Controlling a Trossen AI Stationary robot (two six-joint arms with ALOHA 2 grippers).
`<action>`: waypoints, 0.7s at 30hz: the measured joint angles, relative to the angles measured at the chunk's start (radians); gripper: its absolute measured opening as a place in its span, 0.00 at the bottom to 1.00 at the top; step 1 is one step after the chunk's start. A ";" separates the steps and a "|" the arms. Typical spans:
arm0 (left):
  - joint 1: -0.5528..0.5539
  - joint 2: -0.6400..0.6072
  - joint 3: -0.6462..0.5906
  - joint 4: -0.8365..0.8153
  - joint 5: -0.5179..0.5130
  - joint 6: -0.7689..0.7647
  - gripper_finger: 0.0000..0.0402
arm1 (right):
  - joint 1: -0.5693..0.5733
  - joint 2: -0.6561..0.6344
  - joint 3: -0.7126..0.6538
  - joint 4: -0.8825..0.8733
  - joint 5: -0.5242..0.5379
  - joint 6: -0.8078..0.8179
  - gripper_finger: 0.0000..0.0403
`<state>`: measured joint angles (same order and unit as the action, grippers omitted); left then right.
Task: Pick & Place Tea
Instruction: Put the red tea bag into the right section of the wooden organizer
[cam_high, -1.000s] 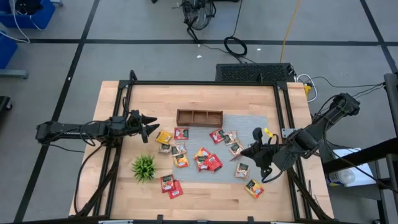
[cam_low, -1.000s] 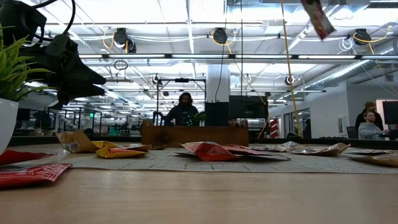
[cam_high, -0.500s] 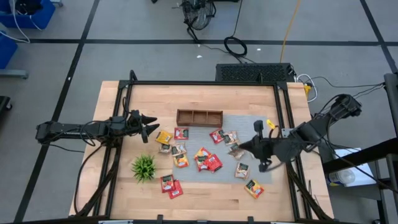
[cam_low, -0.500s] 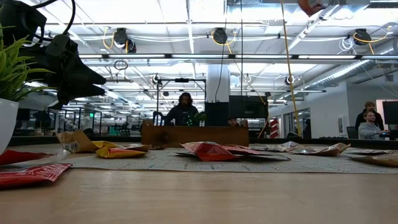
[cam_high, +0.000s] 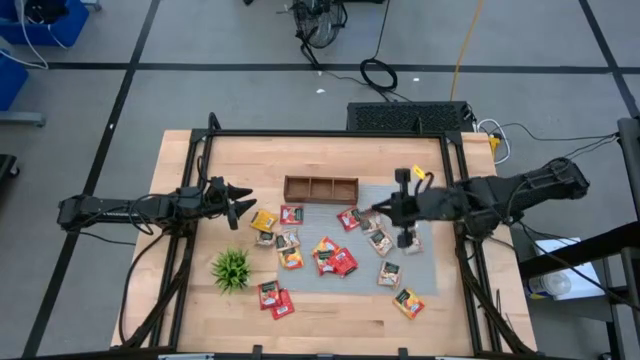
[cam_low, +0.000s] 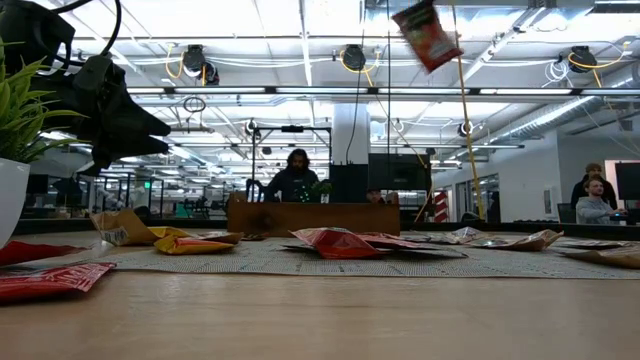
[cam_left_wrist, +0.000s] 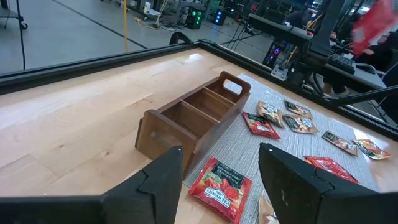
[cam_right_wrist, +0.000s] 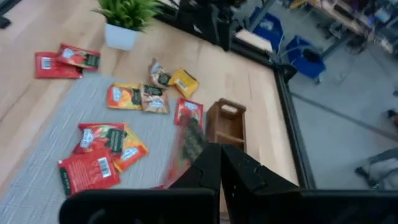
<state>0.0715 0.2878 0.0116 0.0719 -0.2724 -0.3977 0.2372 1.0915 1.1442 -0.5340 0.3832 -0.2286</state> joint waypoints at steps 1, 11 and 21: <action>0.000 0.000 0.000 0.000 0.000 0.000 0.53 | -0.025 0.005 0.000 0.010 -0.016 0.000 0.00; 0.000 0.000 0.000 0.000 0.000 0.000 0.53 | -0.248 0.083 -0.001 0.103 -0.158 -0.026 0.00; 0.000 0.000 0.000 0.000 0.000 0.000 0.53 | -0.337 0.130 -0.001 0.134 -0.220 -0.028 0.00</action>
<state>0.0716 0.2878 0.0116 0.0718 -0.2724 -0.3977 -0.0994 1.2218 1.1431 -0.3999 0.1629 -0.2565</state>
